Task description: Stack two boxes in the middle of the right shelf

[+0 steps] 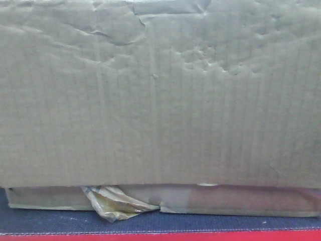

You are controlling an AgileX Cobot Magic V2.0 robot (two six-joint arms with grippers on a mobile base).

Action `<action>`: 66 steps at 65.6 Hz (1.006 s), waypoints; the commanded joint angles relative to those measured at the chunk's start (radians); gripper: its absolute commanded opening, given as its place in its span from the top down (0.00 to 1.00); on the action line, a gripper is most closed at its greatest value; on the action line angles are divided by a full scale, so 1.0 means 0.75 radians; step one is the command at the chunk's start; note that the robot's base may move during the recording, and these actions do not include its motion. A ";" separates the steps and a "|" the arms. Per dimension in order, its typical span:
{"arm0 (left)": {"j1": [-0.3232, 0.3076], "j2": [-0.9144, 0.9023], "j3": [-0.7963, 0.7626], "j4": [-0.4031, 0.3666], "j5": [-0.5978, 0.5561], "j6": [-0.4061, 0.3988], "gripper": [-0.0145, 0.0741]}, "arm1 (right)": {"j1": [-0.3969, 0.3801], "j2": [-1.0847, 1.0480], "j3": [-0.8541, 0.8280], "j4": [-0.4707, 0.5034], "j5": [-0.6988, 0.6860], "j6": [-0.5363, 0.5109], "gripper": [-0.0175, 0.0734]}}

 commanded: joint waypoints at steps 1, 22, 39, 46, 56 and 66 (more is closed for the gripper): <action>0.003 0.116 -0.076 -0.011 -0.017 -0.008 0.96 | -0.003 -0.005 0.000 0.005 -0.026 -0.004 0.99; 0.003 0.586 -0.411 -0.017 0.144 0.078 0.96 | -0.003 -0.005 0.000 0.005 -0.026 -0.004 0.99; 0.191 0.820 -0.610 -0.154 0.327 0.367 0.96 | -0.003 -0.005 0.000 0.005 -0.026 -0.004 0.99; 0.317 0.854 -0.636 -0.282 0.383 0.509 0.96 | -0.003 -0.005 0.000 0.005 -0.026 -0.004 0.99; 0.416 0.897 -0.636 -0.287 0.420 0.532 0.95 | -0.003 -0.005 0.000 0.005 -0.026 -0.004 0.99; 0.441 0.944 -0.633 -0.274 0.420 0.532 0.72 | -0.003 -0.005 0.000 0.005 -0.026 -0.004 0.99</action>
